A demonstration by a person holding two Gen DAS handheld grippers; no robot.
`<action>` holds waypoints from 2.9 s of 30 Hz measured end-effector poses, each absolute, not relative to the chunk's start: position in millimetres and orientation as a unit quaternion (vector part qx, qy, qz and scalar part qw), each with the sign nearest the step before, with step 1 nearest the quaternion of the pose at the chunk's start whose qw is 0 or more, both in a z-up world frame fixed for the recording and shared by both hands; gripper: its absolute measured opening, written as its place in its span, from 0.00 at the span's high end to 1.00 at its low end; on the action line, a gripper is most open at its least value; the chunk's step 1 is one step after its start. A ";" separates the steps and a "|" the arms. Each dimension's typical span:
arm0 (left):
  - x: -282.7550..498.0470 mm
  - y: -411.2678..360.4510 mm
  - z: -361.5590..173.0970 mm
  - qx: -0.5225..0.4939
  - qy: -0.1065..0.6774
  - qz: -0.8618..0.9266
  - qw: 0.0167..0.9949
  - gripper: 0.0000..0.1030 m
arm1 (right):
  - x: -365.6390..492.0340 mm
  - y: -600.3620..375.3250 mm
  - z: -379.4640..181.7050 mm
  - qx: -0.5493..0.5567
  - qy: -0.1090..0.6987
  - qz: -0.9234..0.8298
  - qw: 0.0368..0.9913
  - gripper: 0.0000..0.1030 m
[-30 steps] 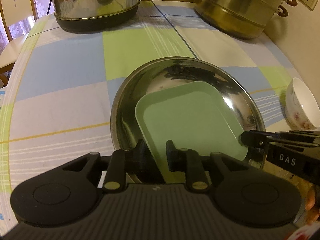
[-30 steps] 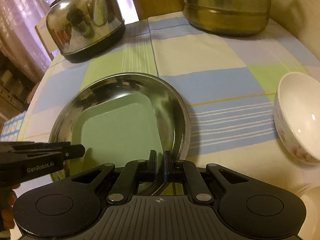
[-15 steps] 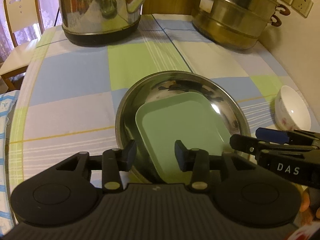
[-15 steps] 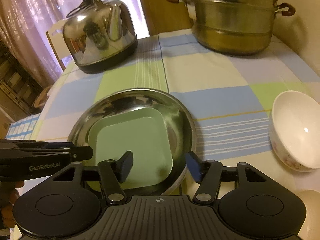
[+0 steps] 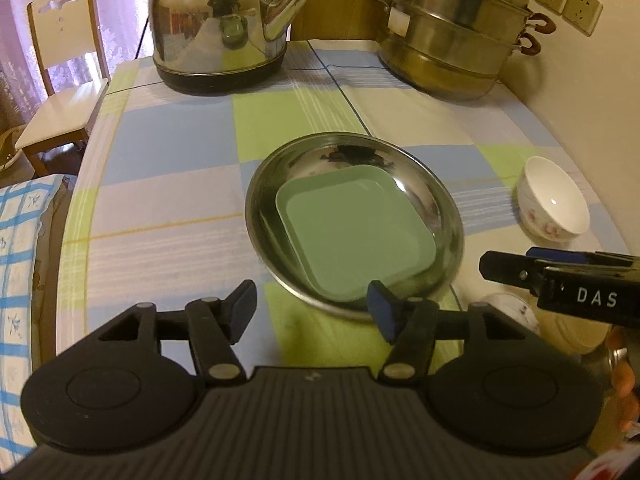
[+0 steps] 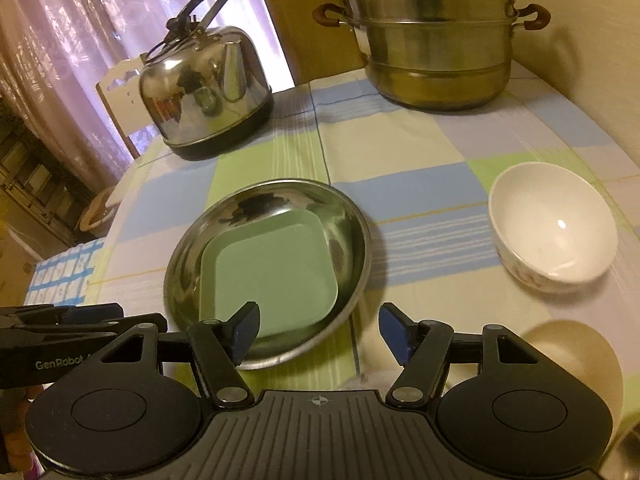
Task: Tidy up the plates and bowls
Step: 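Open the left gripper and withdraw from the green plate, then move the right gripper to the white floral dish's rim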
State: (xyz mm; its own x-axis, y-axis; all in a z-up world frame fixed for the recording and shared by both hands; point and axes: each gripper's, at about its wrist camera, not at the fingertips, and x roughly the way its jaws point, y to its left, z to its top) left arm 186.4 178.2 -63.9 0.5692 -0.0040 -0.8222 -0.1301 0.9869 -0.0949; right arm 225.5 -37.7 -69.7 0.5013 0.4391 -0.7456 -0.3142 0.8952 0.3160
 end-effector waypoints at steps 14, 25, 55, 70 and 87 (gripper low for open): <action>130.4 144.0 -44.1 -0.081 0.457 0.039 0.885 0.35 | 169.3 -61.5 -50.7 0.044 0.461 0.243 0.853 0.36; 90.5 122.8 -40.5 -0.090 0.462 0.068 0.880 0.30 | 138.4 -76.6 -51.9 0.022 0.475 0.263 0.839 0.36; 34.3 73.0 -36.3 -0.116 0.467 0.133 0.867 0.12 | 109.8 -125.9 -59.6 0.033 0.507 0.276 0.816 0.36; 57.3 65.2 -53.8 -0.091 0.495 0.086 0.860 0.12 | 116.8 -127.6 -69.0 0.044 0.529 0.245 0.811 0.36; 92.2 75.1 -69.1 -0.064 0.497 0.018 0.865 0.19 | 127.4 -126.6 -78.5 0.075 0.536 0.193 0.818 0.36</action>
